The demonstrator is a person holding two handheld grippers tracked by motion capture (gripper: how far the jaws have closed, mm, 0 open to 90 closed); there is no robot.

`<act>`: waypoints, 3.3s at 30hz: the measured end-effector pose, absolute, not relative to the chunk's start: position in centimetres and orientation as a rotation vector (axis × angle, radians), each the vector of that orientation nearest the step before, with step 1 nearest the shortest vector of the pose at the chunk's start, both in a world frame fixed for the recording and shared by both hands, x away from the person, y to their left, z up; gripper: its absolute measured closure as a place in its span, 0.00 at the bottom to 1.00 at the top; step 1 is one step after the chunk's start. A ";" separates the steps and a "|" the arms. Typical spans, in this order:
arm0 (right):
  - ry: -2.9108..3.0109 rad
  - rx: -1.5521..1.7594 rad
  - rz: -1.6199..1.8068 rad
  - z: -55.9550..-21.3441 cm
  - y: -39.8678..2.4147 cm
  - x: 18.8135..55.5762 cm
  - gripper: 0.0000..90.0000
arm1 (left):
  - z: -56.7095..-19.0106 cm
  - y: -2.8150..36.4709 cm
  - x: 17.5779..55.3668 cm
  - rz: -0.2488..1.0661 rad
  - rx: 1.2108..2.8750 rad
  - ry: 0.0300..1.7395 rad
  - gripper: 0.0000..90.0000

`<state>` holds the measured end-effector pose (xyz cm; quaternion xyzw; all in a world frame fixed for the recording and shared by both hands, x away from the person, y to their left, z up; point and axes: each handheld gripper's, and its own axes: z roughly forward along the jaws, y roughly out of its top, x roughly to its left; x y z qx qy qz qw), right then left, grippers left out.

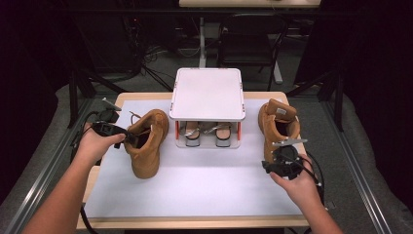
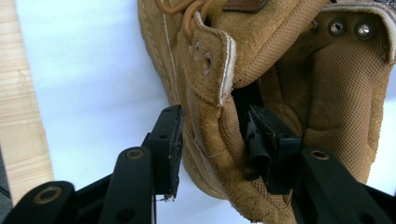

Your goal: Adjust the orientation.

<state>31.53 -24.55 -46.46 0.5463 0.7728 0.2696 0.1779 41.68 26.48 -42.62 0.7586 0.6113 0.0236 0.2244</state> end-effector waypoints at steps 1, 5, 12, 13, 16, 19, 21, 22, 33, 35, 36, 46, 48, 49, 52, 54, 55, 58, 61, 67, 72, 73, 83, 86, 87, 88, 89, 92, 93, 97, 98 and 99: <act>2.187 1.566 0.763 -46.2 -24.8 31.7 0.65 | -42.7 26.4 41.7 0.064 2.097 1.686 0.66; 2.214 1.603 0.716 -45.3 -25.7 32.5 0.69 | -42.8 26.2 41.8 0.073 2.110 1.685 0.67; 2.321 1.653 0.545 -44.6 -26.2 33.8 0.70 | -42.8 26.3 41.7 0.070 2.108 1.688 0.68; 2.334 1.671 0.515 -44.5 -26.2 34.0 0.69 | -42.8 26.3 41.7 0.070 2.107 1.688 0.67; 2.365 1.704 0.448 -44.0 -26.4 34.6 0.69 | -42.8 26.2 41.7 0.073 2.112 1.684 0.67; 2.378 1.743 0.382 -43.2 -26.6 35.1 0.68 | -42.8 26.3 41.7 0.068 2.113 1.684 0.67; 2.384 1.763 0.349 -42.6 -26.9 35.5 0.68 | -42.8 26.3 41.8 0.063 2.113 1.683 0.67; 2.387 1.775 0.339 -42.2 -27.0 35.8 0.68 | -42.8 26.3 41.8 0.062 2.113 1.682 0.67; 2.296 1.846 0.298 -37.8 -28.3 38.2 0.62 | -42.8 26.3 41.9 0.063 2.113 1.688 0.64; 2.266 1.868 0.301 -37.2 -28.5 38.8 0.62 | -42.9 26.3 41.9 0.065 2.114 1.687 0.63; 2.255 1.882 0.300 -37.0 -28.6 39.2 0.62 | -42.9 26.3 41.9 0.062 2.115 1.685 0.63; 2.153 2.025 0.230 -38.3 -29.9 42.9 0.61 | -43.0 26.3 42.1 0.061 2.122 1.687 0.63; 2.143 2.042 0.216 -39.0 -29.9 43.4 0.61 | -43.1 26.3 42.1 0.058 2.120 1.688 0.63; 2.141 2.048 0.205 -39.4 -30.0 43.6 0.61 | -43.1 26.3 42.1 0.059 2.121 1.688 0.63; 2.130 2.069 0.182 -40.3 -30.1 44.2 0.61 | -43.2 26.2 42.1 0.059 2.125 1.684 0.63; 2.136 2.083 0.162 -40.9 -30.3 44.5 0.62 | -43.3 26.1 42.1 0.057 2.129 1.682 0.63; 2.137 2.099 0.154 -41.1 -30.4 44.7 0.63 | -43.3 26.1 42.2 0.055 2.129 1.682 0.63; 2.159 2.134 0.162 -41.8 -30.6 45.0 0.68 | -43.4 26.1 42.2 0.046 2.126 1.680 0.64; 2.160 2.142 0.148 -41.9 -30.5 45.2 0.72 | -43.5 26.1 42.3 0.042 2.132 1.678 0.65; 2.205 2.123 0.142 -41.6 -30.2 45.4 0.80 | -43.5 26.1 42.2 0.040 2.133 1.674 0.67; 2.267 2.071 0.145 -41.4 -29.5 45.0 0.83 | -43.5 26.1 42.2 0.042 2.133 1.670 0.67; 2.278 2.068 0.146 -41.4 -29.4 44.8 0.84 | -43.5 26.1 42.2 0.044 2.132 1.670 0.67; 2.435 1.872 0.160 -41.5 -26.8 41.9 0.84 | -43.5 26.2 42.2 0.039 2.123 1.673 0.67; 2.475 1.825 0.166 -41.4 -26.2 41.1 0.84 | -43.6 26.2 42.2 0.038 2.121 1.673 0.67; 2.479 1.821 0.175 -41.5 -26.1 40.8 0.84 | -43.6 26.3 42.2 0.036 2.119 1.673 0.67; 2.494 1.813 0.175 -41.4 -26.0 40.6 0.84 | -43.6 26.3 42.2 0.034 2.121 1.671 0.67; 2.506 1.805 0.180 -41.4 -25.9 40.3 0.84 | -43.6 26.3 42.2 0.033 2.120 1.672 0.67; 2.547 1.761 0.183 -41.3 -25.6 39.4 0.84 | -43.5 26.3 42.2 0.032 2.122 1.670 0.67; 2.557 1.748 0.182 -41.2 -25.5 39.1 0.85 | -43.5 26.3 42.1 0.034 2.123 1.669 0.67; 2.569 1.735 0.185 -41.1 -25.5 38.3 0.84 | -43.5 26.3 42.0 0.040 2.124 1.670 0.68; 2.575 1.732 0.179 -41.2 -25.6 38.2 0.84 | -43.5 26.3 42.0 0.043 2.128 1.669 0.69; 2.568 1.745 0.185 -41.3 -25.7 38.1 0.84 | -43.5 26.3 42.0 0.044 2.130 1.671 0.70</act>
